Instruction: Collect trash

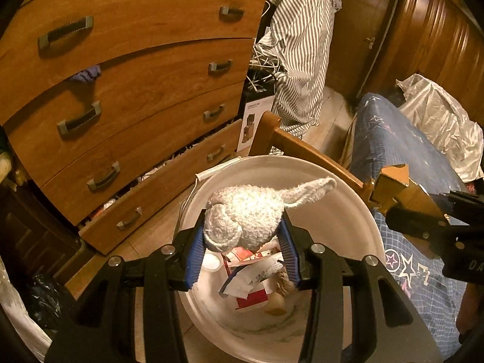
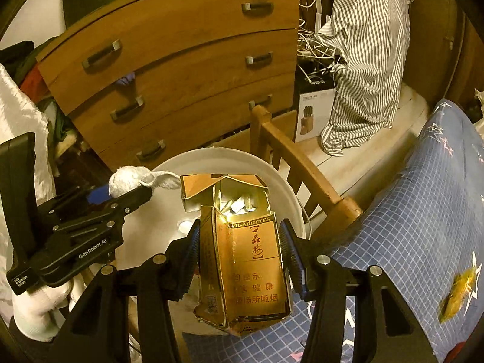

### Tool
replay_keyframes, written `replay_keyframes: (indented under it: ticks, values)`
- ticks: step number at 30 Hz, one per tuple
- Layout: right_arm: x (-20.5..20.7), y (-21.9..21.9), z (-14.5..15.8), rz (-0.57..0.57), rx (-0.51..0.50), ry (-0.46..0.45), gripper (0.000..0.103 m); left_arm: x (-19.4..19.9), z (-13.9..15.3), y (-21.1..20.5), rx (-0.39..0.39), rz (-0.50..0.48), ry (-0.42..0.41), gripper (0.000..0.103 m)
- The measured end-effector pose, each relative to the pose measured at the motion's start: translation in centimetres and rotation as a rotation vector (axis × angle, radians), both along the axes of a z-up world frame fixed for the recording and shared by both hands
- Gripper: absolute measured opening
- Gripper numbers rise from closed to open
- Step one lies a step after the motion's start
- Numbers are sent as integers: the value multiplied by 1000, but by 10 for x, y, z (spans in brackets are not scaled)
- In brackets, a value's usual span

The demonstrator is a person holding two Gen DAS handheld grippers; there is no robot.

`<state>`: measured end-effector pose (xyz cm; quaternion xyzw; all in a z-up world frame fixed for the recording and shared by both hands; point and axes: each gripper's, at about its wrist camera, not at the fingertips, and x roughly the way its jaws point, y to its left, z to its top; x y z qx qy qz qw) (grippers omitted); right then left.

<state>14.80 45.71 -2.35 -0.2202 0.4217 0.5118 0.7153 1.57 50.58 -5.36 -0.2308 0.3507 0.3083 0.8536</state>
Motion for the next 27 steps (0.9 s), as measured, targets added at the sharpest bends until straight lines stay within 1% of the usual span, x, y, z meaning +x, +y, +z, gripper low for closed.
replay_keyframes:
  ticks: [10, 11, 12, 13, 15, 21, 25, 27]
  values:
    - [5, -4, -3, 0, 3, 3, 53, 4, -2, 4, 2, 1, 8, 42]
    - [6, -4, -2, 0, 2, 3, 53, 4, -2, 4, 9, 2, 16, 45]
    - [7, -4, -1, -6, 6, -7, 54, 7, -3, 4, 14, -1, 23, 45]
    - [8, -5, 0, -17, 19, -16, 61, 8, -4, 5, 18, 5, 36, 49]
    - [13, -10, 4, -33, 47, -6, 71, 7, -4, 8, 28, 23, 37, 53]
    - [20, -25, 10, -39, 85, 22, 71, 4, -1, 6, 41, 36, 37, 53]
    - [15, -41, 18, -32, 129, 33, 71, 1, 9, -5, 60, 31, 10, 53]
    - [9, -56, 23, -24, 169, 46, 71, -6, 21, -17, 79, 31, -30, 63]
